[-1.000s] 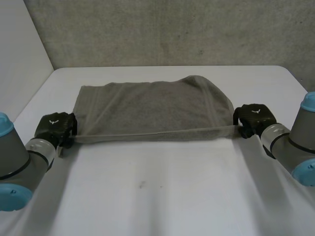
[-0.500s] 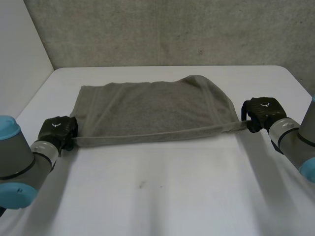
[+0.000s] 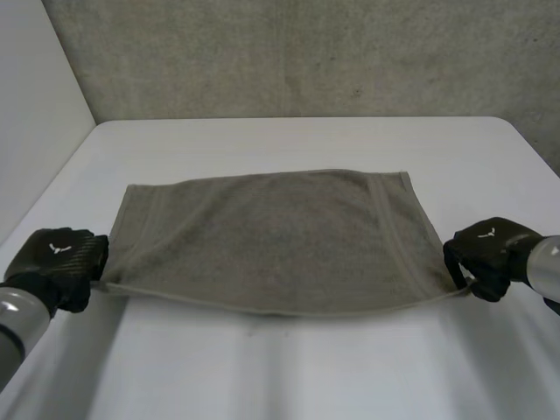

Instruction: Fold the towel.

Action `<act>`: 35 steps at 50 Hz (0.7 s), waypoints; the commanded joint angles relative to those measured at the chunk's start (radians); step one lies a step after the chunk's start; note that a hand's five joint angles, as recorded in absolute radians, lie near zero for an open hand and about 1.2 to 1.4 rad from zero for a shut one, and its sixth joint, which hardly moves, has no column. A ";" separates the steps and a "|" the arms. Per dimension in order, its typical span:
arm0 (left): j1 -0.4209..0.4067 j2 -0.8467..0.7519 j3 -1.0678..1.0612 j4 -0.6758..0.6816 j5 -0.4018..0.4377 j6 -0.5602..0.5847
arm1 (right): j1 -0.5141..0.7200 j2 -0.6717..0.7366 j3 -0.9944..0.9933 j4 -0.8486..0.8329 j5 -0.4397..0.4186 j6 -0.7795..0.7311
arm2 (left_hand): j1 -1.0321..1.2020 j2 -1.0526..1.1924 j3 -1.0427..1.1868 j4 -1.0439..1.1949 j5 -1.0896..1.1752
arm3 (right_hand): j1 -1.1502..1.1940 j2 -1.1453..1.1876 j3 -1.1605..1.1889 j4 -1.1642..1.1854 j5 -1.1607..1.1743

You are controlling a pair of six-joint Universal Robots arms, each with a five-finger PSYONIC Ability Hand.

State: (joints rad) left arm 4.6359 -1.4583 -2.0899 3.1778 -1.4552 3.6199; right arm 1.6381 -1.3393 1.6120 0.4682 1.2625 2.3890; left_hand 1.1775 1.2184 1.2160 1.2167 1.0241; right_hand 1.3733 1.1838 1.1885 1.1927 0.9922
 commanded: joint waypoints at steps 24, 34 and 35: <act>-0.039 -0.583 0.487 0.269 0.125 -0.012 | 0.137 0.425 -0.461 -0.363 0.098 0.252 | 0.219 0.178 0.180 0.180 0.198 | 0.023 0.212 0.208 0.204 0.230; -0.083 -0.930 0.910 0.275 0.064 -0.014 | 0.158 0.664 -0.684 -0.690 0.189 0.343 | 0.219 0.178 0.180 0.180 0.198 | 0.023 0.212 0.208 0.204 0.230; -0.085 -0.962 0.951 0.274 0.038 -0.014 | 0.158 0.664 -0.684 -0.691 0.189 0.343 | 0.219 0.178 0.180 0.180 0.198 | 0.023 0.212 0.208 0.204 0.230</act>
State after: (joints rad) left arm 4.5749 -2.2431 -1.3781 3.4588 -1.3390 3.6052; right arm 1.7925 -0.7809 1.0220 -0.0802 1.4111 2.7150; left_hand 1.1798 1.2191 1.2170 1.2171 1.0288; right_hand 1.3766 1.1838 1.1931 1.1961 0.9940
